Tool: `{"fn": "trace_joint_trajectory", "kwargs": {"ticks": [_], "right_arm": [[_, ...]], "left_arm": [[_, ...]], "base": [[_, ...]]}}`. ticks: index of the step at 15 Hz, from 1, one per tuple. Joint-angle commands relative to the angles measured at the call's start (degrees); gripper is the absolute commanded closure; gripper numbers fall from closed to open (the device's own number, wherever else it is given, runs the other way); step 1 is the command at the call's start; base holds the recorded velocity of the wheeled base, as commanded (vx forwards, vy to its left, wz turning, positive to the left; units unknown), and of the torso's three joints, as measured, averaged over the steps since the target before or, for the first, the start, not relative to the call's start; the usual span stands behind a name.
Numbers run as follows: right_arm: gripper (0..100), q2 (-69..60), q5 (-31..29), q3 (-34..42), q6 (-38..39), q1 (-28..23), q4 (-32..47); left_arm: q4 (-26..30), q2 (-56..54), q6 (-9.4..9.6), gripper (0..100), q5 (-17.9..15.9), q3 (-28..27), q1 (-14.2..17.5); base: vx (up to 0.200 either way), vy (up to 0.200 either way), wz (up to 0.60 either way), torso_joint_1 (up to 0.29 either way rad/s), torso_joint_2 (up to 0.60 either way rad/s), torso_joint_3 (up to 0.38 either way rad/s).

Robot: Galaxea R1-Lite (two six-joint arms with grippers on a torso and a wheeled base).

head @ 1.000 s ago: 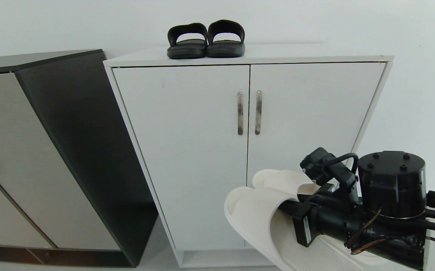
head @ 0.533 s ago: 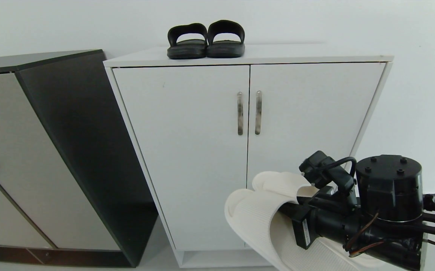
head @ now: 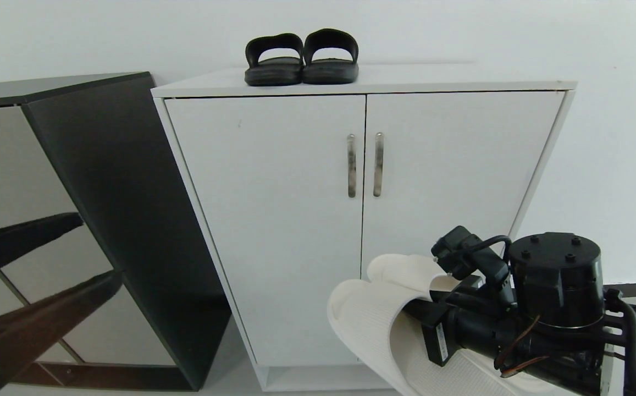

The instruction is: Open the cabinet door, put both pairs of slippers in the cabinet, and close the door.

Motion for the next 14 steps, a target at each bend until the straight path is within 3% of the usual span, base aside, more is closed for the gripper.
{"fn": "trace_joint_trajectory", "kwargs": {"ticks": [1, 5, 7, 13, 14], "right_arm": [[100, 0.47, 0.03, 0.74, -0.44, -0.04, -0.05], [100, 1.08, 0.29, 1.09, -0.36, -0.04, -0.84], [100, 1.52, 0.2, 1.53, -0.44, -0.04, -2.95], [100, 3.1, 0.11, 1.53, -0.36, -0.39, -3.21], [100, 3.1, 0.2, 1.53, -0.27, -0.39, -3.39]], "left_arm": [[-1.33, 14.03, -0.47, 0, 0.72, -6.14, -9.63], [-13.11, 29.93, -0.83, 0, 0.72, -14.49, -19.21], [-13.72, 34.86, -1.18, 0, 0.89, -20.99, -21.93], [-13.64, 45.76, -7.07, 0, -1.57, -34.79, -24.13], [-13.64, 47.78, -11.72, 0, -5.35, -37.51, -23.86]], "base": [[0.0, 0.0, 0.0, 0.0, 0.0, 0.0], [0.0, 0.0, 0.0, 0.0, 0.0, 0.0], [0.0, 0.0, 0.0, 0.0, 0.0, 0.0], [0.0, 0.0, 0.0, 0.0, 0.0, 0.0], [0.0, 0.0, 0.0, 0.0, 0.0, 0.0]]}}
